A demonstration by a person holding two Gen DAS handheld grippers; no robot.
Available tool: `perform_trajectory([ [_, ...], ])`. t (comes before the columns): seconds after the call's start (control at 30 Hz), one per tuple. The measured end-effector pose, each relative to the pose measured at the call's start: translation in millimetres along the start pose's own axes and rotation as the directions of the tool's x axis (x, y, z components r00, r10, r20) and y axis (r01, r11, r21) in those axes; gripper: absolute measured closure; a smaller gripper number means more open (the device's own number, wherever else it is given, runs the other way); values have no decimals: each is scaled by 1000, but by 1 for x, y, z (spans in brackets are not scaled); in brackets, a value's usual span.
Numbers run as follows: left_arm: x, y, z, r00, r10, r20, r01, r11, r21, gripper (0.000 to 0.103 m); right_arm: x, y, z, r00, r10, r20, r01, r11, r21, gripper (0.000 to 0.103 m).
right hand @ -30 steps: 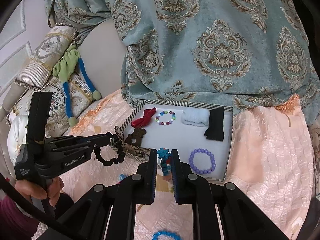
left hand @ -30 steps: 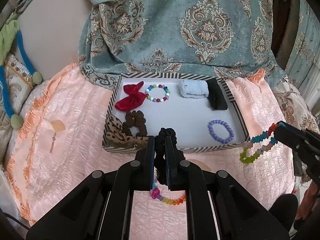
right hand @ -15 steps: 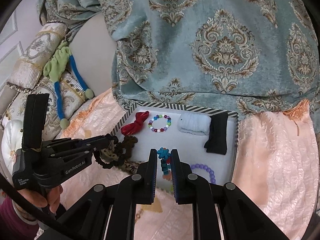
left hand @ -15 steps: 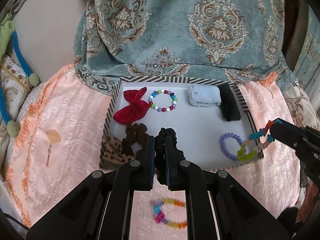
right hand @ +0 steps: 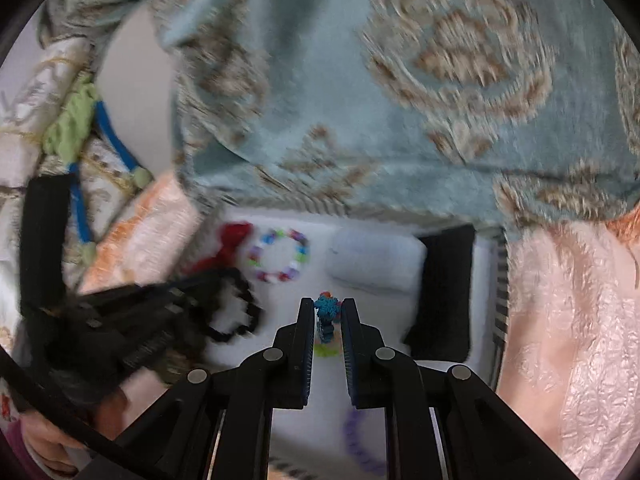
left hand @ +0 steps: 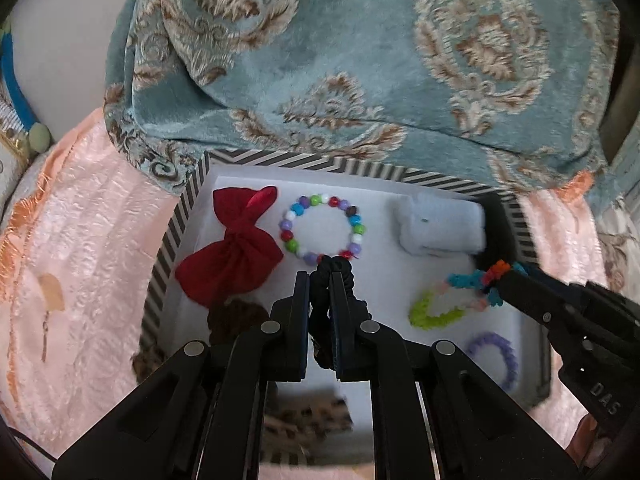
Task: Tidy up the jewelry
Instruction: 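Place black scrunchie in tray with left gripper while right places flower bracelet there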
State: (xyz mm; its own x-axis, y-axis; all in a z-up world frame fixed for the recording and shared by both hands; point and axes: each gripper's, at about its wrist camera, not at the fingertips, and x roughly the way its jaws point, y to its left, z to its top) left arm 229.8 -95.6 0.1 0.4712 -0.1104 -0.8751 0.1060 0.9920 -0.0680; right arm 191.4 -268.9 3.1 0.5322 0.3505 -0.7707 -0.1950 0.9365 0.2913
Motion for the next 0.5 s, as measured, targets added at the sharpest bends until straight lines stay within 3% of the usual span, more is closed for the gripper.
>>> perform_trajectory([
  [0.17,25,11,-1,999,35,-33,-35,999,-15,95,27,-25,-16,996,-51,-74,53,998,18,91],
  [0.4,36,10,-4,997,69,-38,-69,998,1,94,50,-21,-17,993,-28,-118,28,1000,3,90],
  [0.47,36,10,-4,997,70,-45,-70,998,-1,84,51,-19,-15,992,-37,-120,38,999,3,82],
  [0.5,35,10,-4,997,67,-42,-67,998,-4,79,50,-19,-15,991,-39,-125,40,999,8,71],
])
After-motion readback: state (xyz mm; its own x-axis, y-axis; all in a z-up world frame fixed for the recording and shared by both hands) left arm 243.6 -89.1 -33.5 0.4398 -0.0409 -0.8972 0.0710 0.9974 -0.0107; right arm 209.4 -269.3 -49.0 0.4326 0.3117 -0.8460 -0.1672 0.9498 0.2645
